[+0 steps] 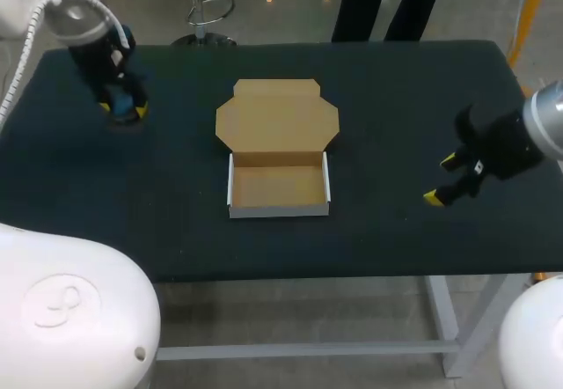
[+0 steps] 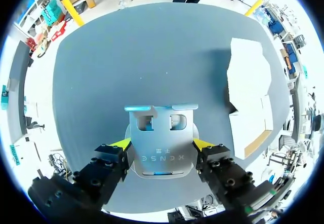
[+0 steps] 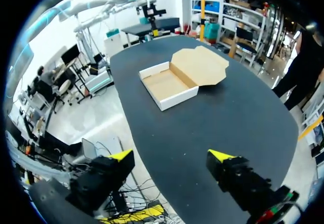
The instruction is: Assemble the packaging by folding the flat box into shape, placing the metal phone stand inside, and closing the box properly
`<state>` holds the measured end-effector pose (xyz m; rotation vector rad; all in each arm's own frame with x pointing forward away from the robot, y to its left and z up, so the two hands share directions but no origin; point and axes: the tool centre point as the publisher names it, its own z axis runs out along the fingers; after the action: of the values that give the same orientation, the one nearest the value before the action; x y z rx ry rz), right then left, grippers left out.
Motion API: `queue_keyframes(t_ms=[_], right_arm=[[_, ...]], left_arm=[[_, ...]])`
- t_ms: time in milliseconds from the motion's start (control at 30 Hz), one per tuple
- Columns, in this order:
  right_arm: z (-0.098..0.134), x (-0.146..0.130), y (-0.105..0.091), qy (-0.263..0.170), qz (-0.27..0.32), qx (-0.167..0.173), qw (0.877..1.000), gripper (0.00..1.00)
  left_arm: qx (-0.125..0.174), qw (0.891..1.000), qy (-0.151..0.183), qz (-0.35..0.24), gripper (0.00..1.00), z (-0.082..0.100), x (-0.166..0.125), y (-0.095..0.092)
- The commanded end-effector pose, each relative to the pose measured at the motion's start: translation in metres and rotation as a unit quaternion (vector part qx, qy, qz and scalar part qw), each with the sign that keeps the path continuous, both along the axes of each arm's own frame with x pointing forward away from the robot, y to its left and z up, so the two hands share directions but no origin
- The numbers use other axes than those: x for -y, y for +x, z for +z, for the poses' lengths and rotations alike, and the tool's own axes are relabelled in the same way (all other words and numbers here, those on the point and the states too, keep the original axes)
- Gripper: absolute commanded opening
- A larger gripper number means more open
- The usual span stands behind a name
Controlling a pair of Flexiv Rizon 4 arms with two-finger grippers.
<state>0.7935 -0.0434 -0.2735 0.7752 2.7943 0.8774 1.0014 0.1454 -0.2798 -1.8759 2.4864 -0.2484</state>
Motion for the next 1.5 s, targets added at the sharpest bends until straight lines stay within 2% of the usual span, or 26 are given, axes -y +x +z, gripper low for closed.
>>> queue_keyframes(t_ms=[33,433,900,1200,1500], right_arm=[[0.002,0.002,0.002,0.004,0.006,-0.006,1.0,1.0],[0.002,0.002,0.002,0.004,0.006,-0.006,1.0,1.0],[0.002,0.002,0.002,0.004,0.006,-0.006,1.0,1.0],[0.002,0.002,0.002,0.004,0.006,-0.006,1.0,1.0],[0.002,0.002,0.002,0.004,0.006,-0.006,1.0,1.0]], left_arm=[[0.022,1.0,0.006,0.0,0.0,0.009,0.008,-0.013],[0.034,0.999,0.031,-0.026,0.0,0.03,0.04,-0.046],[0.038,0.998,0.041,-0.041,0.0,0.032,0.081,-0.085],[0.031,0.997,0.027,-0.059,0.0,0.037,0.109,-0.105],[0.024,0.995,0.031,-0.091,0.0,0.025,0.139,-0.124]])
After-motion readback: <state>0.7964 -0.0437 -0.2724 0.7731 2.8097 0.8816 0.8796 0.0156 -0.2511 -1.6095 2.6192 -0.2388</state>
